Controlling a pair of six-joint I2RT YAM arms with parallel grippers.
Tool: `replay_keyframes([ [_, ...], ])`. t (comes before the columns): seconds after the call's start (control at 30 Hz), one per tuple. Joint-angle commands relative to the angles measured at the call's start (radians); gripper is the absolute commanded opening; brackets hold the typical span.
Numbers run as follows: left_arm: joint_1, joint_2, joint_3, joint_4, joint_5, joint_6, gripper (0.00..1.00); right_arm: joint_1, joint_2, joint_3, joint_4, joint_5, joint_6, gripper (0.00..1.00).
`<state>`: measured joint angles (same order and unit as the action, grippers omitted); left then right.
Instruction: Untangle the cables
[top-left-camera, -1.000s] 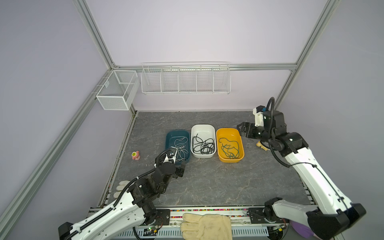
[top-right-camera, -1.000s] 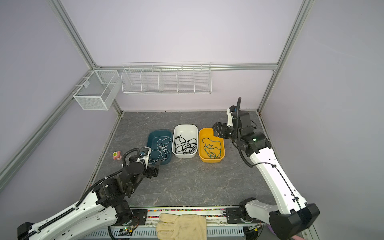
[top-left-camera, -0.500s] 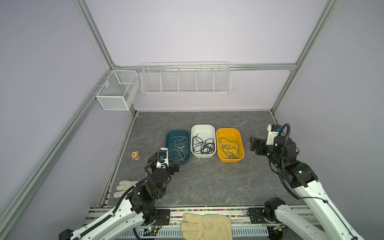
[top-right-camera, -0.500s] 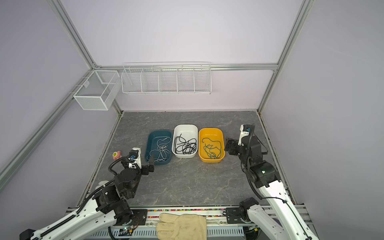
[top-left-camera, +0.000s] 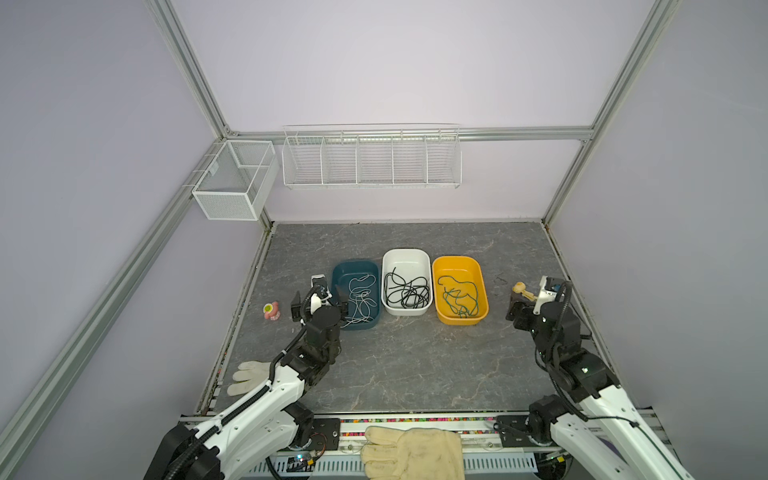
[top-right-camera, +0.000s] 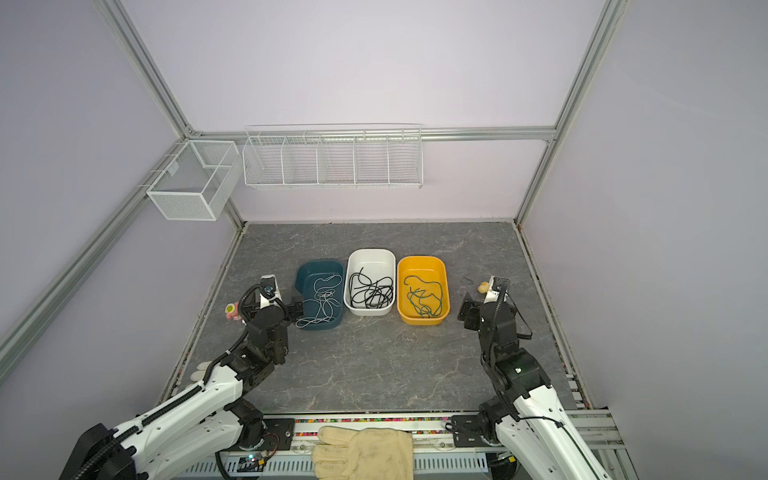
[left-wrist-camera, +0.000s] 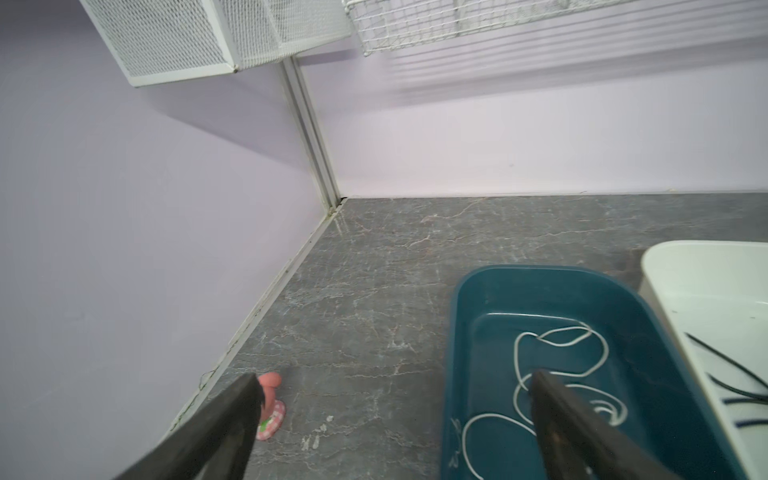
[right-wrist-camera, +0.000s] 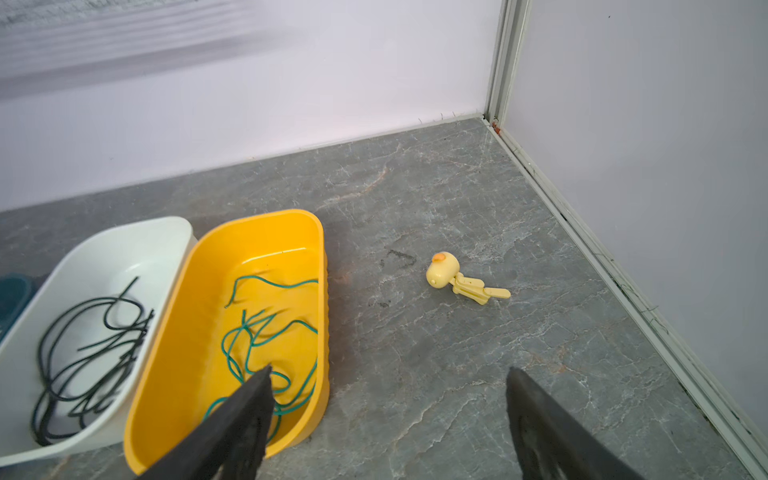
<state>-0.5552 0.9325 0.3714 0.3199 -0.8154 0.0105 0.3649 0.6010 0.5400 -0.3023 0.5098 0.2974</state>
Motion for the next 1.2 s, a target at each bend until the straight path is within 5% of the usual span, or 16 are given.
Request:
replay_keyframes([
  [0.0, 0.102, 0.066, -0.015, 0.142, 0.063, -0.017, 0.99, -0.004, 0.015, -0.008, 0.114, 0.042, -0.092, 0.89],
  [0.2, 0.24, 0.252, 0.007, 0.291, 0.088, 0.046, 0.99, -0.013, 0.077, 0.013, 0.14, 0.087, -0.134, 0.89],
  [0.33, 0.284, 0.355, 0.009, 0.348, 0.248, 0.122, 0.99, -0.024, 0.099, -0.009, 0.186, 0.106, -0.146, 0.89],
  [0.8, 0.403, 0.575, -0.045, 0.643, 0.338, -0.036, 0.99, -0.112, 0.258, -0.072, 0.335, 0.107, -0.135, 0.89],
  [0.97, 0.402, 0.646, -0.047, 0.771, 0.334, 0.008, 0.99, -0.153, 0.296, -0.15, 0.5, 0.096, -0.174, 0.89],
  [1.17, 0.403, 0.637, -0.02, 0.701, 0.325, -0.009, 0.99, -0.209, 0.424, -0.207, 0.796, -0.01, -0.265, 0.89],
])
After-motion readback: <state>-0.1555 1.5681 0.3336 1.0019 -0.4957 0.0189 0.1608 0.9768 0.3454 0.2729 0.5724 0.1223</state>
